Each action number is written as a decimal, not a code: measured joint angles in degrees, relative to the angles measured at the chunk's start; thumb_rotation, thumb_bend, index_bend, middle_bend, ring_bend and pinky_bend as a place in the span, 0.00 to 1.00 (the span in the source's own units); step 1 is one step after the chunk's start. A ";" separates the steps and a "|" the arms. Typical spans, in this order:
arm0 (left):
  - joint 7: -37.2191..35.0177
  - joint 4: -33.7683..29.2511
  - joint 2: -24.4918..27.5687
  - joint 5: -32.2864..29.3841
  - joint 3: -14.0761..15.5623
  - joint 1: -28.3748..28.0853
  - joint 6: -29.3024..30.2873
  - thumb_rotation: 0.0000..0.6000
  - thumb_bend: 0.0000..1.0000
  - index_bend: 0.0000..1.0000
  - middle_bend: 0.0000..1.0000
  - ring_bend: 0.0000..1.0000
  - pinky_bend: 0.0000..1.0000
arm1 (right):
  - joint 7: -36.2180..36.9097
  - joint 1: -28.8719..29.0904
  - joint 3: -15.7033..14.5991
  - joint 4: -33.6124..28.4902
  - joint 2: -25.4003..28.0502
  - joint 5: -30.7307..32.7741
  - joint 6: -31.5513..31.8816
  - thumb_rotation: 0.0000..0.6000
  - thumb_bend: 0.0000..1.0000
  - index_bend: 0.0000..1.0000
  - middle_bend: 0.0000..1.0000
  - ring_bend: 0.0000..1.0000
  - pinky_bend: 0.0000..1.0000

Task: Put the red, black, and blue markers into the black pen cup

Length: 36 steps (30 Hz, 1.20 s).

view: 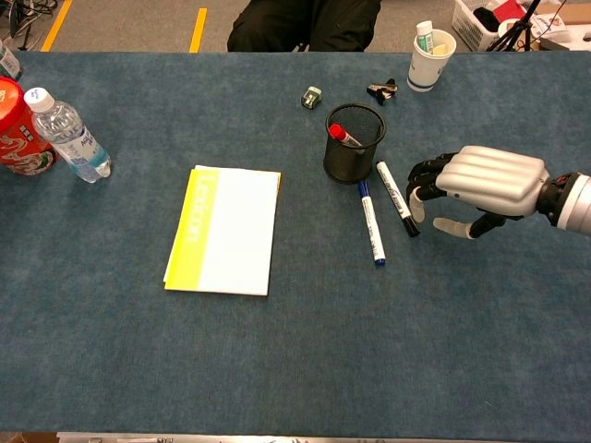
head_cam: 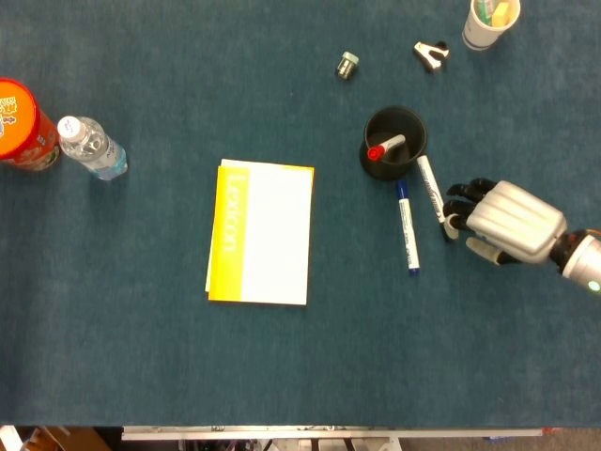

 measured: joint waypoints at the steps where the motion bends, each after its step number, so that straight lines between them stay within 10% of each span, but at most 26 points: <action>1: -0.07 0.03 0.02 -0.09 0.01 0.05 0.00 1.00 0.48 0.17 0.21 0.20 0.20 | -0.51 0.31 0.00 0.93 -0.57 -0.08 -0.31 1.00 0.40 0.46 0.36 0.19 0.26; 36: -0.20 0.19 0.29 -0.36 0.11 0.29 -0.35 1.00 0.48 0.17 0.21 0.20 0.20 | -5.96 2.56 -2.09 15.57 -10.11 -3.17 4.52 1.00 0.24 0.46 0.34 0.19 0.15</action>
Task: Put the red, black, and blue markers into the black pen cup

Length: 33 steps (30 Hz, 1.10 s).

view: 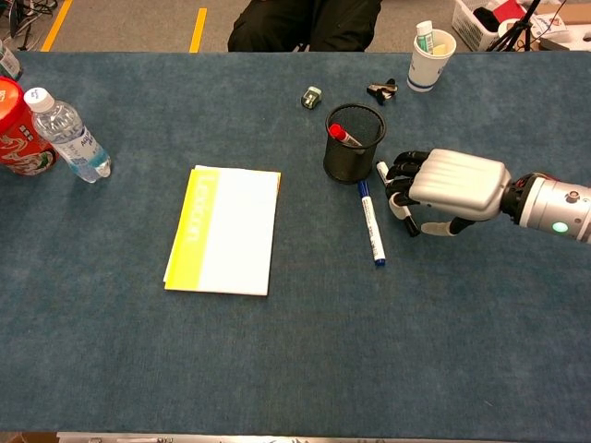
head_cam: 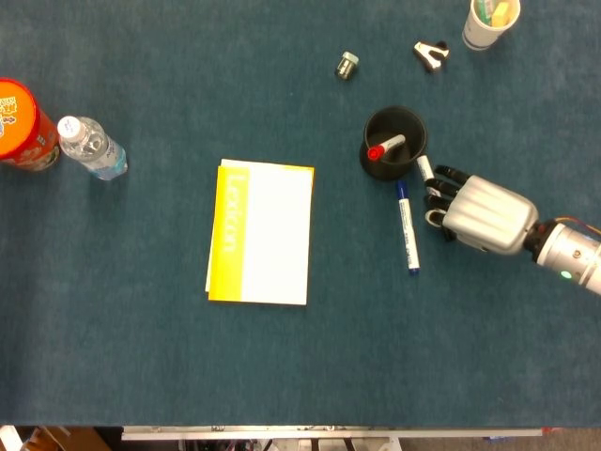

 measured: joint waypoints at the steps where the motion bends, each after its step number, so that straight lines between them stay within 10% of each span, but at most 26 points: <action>1: 0.02 -0.05 0.06 -0.03 0.01 0.03 0.00 1.00 0.48 0.17 0.21 0.20 0.20 | -0.06 0.02 -0.13 0.24 -0.17 0.00 -0.02 1.00 0.24 0.46 0.34 0.19 0.15; 33: -0.73 0.59 0.15 -0.26 0.02 0.12 -0.28 1.00 0.48 0.17 0.21 0.20 0.20 | -1.63 0.36 -0.64 3.33 -3.28 2.65 -1.55 1.00 0.31 0.46 0.34 0.19 0.15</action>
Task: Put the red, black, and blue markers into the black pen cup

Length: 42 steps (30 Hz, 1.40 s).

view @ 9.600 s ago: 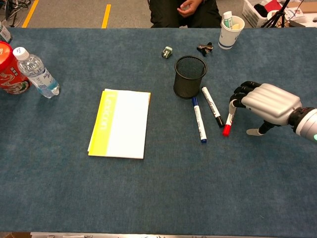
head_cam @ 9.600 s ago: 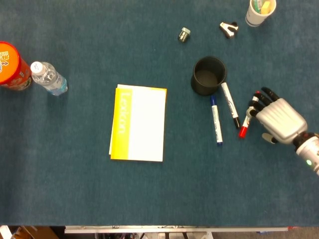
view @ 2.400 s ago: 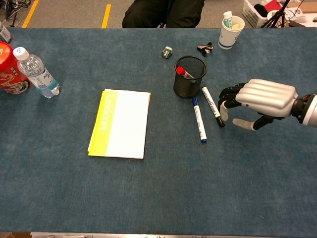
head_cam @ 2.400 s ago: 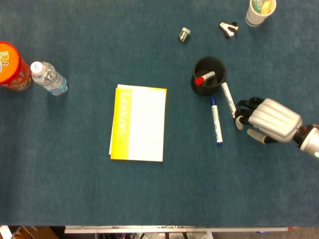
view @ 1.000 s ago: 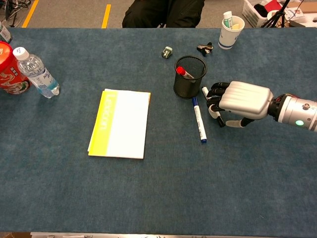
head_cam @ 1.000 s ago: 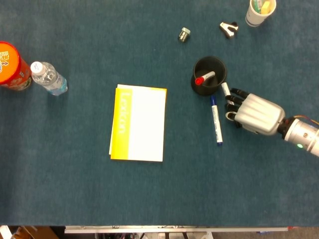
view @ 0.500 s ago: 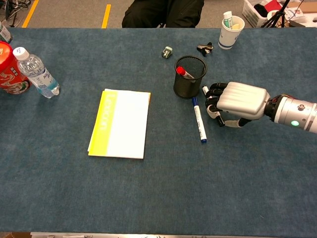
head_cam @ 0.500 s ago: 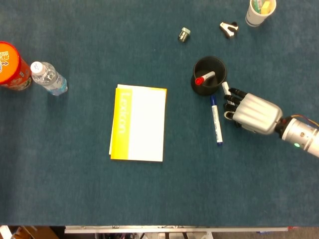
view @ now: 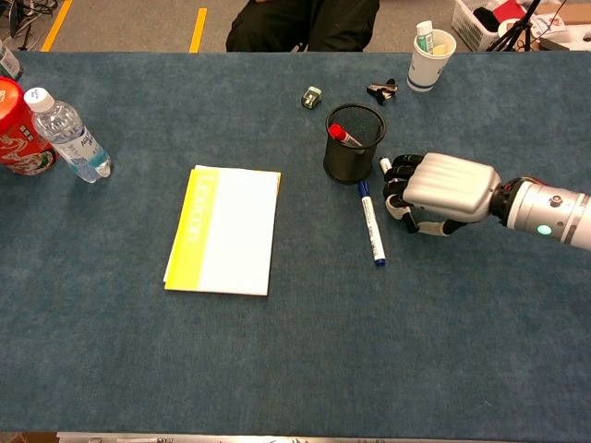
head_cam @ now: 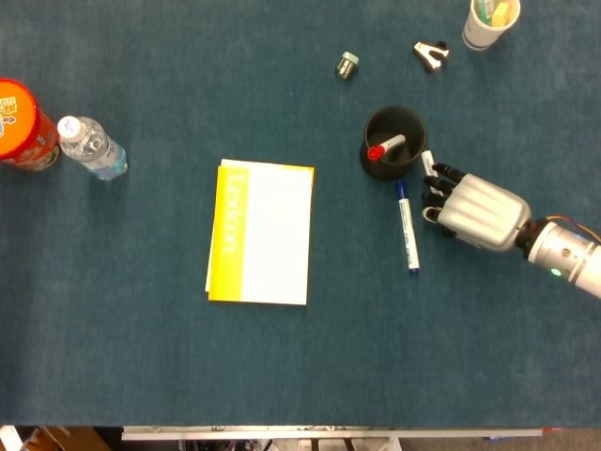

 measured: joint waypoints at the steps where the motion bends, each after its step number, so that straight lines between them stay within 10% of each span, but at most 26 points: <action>1: -0.05 0.03 -0.01 0.00 0.00 0.00 -0.01 1.00 0.48 0.17 0.21 0.20 0.20 | 0.12 -0.01 -0.02 0.07 -0.08 0.08 0.01 1.00 0.32 0.46 0.34 0.19 0.15; 28: -0.70 0.51 0.05 -0.09 0.05 -0.15 -0.49 1.00 0.48 0.17 0.21 0.20 0.20 | 0.49 -1.15 -0.22 -2.06 1.14 1.15 2.61 1.00 0.40 0.64 0.39 0.22 0.15; 42: 0.81 -0.95 0.13 0.76 0.05 -0.91 -1.05 1.00 0.48 0.17 0.21 0.20 0.20 | 12.37 -4.96 4.53 -19.24 10.10 6.95 12.07 1.00 0.40 0.64 0.40 0.24 0.16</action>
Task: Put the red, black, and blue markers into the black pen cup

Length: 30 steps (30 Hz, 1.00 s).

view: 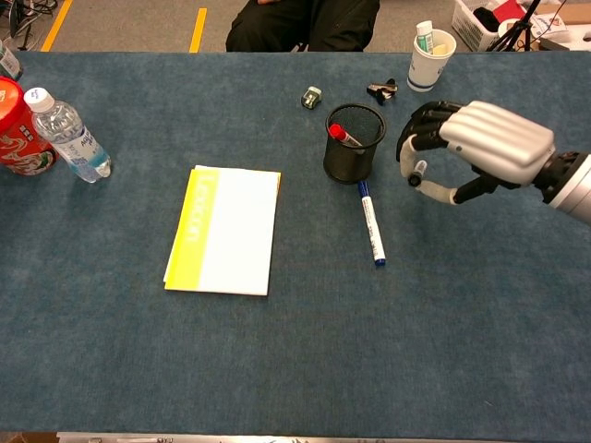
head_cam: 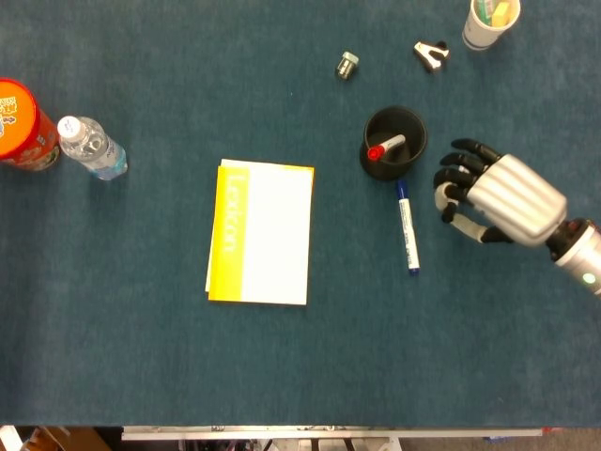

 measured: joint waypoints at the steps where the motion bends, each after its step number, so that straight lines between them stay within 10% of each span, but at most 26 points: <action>1: 0.03 -0.11 0.02 0.07 0.03 -0.04 -0.05 1.00 0.48 0.17 0.21 0.20 0.20 | 1.52 -0.08 0.47 -1.75 0.87 0.60 0.18 1.00 0.40 0.64 0.40 0.24 0.16; 14: 0.08 -0.82 0.63 0.19 0.35 -0.09 -0.25 1.00 0.48 0.17 0.21 0.20 0.20 | 18.34 1.16 8.51 -15.22 7.11 9.20 -2.06 1.00 0.40 0.65 0.40 0.24 0.16; 30: -0.39 -0.56 0.96 -0.74 0.51 0.37 -0.29 1.00 0.48 0.17 0.21 0.20 0.20 | 22.26 5.89 14.67 -7.59 -1.72 17.26 -12.41 1.00 0.40 0.65 0.40 0.24 0.15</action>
